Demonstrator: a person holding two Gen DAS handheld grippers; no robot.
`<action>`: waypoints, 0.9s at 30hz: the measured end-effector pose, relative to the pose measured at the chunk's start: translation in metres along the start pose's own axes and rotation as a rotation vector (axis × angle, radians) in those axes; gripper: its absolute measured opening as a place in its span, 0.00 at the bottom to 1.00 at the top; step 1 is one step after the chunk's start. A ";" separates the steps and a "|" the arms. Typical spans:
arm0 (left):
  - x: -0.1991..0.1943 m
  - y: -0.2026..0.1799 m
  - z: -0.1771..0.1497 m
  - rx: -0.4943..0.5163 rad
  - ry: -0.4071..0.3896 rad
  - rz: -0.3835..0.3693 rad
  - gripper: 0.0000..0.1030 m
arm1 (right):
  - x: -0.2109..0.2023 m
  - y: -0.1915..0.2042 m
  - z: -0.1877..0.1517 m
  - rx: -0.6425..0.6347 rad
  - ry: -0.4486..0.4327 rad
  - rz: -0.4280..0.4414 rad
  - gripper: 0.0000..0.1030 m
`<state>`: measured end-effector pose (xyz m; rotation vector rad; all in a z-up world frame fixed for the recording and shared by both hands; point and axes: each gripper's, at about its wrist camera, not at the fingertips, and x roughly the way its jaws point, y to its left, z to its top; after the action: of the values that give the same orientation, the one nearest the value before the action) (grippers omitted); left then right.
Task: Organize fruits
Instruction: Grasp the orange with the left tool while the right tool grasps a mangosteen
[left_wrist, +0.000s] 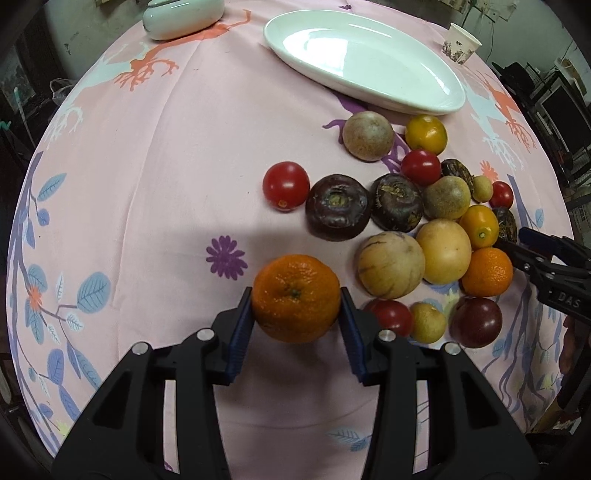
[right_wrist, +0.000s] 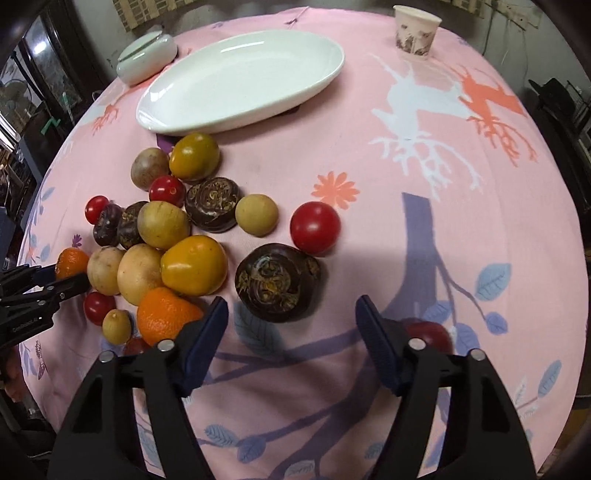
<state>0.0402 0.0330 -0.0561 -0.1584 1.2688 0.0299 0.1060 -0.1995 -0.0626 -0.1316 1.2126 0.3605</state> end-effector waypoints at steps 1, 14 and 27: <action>0.000 0.000 0.000 0.001 0.000 0.001 0.44 | 0.003 0.003 0.001 -0.008 0.007 0.007 0.60; -0.033 0.003 0.008 -0.006 -0.069 -0.022 0.43 | -0.027 -0.001 0.010 -0.003 -0.056 0.071 0.47; -0.029 -0.032 0.139 0.079 -0.178 -0.037 0.44 | -0.041 0.015 0.122 -0.060 -0.235 0.110 0.47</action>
<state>0.1672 0.0217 0.0145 -0.1086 1.0871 -0.0371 0.1972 -0.1580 0.0194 -0.0720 0.9793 0.4950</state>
